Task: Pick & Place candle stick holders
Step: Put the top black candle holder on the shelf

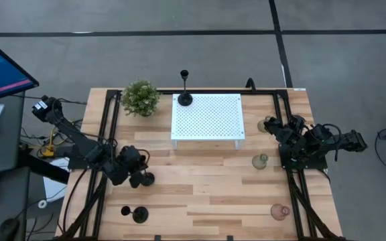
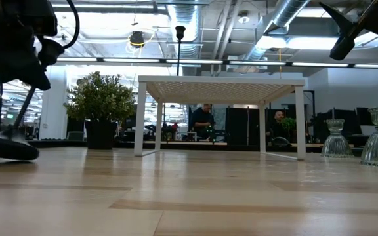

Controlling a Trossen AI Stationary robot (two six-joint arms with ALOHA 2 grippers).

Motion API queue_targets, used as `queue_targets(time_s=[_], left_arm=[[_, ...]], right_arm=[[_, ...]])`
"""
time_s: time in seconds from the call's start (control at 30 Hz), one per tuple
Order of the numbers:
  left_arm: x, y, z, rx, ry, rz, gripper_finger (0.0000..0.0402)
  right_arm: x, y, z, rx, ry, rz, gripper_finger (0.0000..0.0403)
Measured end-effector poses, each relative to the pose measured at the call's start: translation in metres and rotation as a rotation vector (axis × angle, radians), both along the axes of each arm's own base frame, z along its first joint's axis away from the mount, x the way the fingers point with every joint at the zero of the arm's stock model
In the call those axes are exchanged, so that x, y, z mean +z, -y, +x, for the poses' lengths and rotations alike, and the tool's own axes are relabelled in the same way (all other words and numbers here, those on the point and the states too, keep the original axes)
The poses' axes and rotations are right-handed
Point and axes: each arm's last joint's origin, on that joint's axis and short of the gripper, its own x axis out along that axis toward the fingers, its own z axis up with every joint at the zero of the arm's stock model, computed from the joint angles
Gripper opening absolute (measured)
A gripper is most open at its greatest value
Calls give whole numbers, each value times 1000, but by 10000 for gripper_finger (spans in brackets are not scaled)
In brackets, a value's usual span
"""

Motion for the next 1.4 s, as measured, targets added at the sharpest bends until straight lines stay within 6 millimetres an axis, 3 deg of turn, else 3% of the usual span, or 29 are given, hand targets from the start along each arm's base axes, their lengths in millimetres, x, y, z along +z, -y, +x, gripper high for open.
queue_targets(time_s=[0.1,0.2,0.37,0.47,0.67,0.8,0.97,1.1,1.27,1.4], left_arm=[[7,2,2,10,4,-61,14],[26,6,6,14,45,-130,14],[80,12,12,-8,178,-217,13],[115,11,14,0,293,-182,13],[177,-9,17,225,545,12,13],[205,-32,25,370,656,66,13],[225,-59,46,450,779,162,13],[233,-77,75,364,899,223,13],[230,-95,120,237,1080,212,22],[215,-107,149,203,1102,209,20]], right_arm=[[0,0,0,0,-3,0,159],[-1,0,1,0,-14,-2,159],[-2,0,1,1,-22,-4,159],[-2,0,1,1,-25,-4,159],[-2,0,2,0,-31,-12,159],[-2,0,2,0,-31,-13,159],[-2,0,2,0,-31,-13,159],[-2,0,2,0,-31,-13,159],[-2,0,2,0,-30,-13,159],[-2,0,2,0,-31,-13,159]])
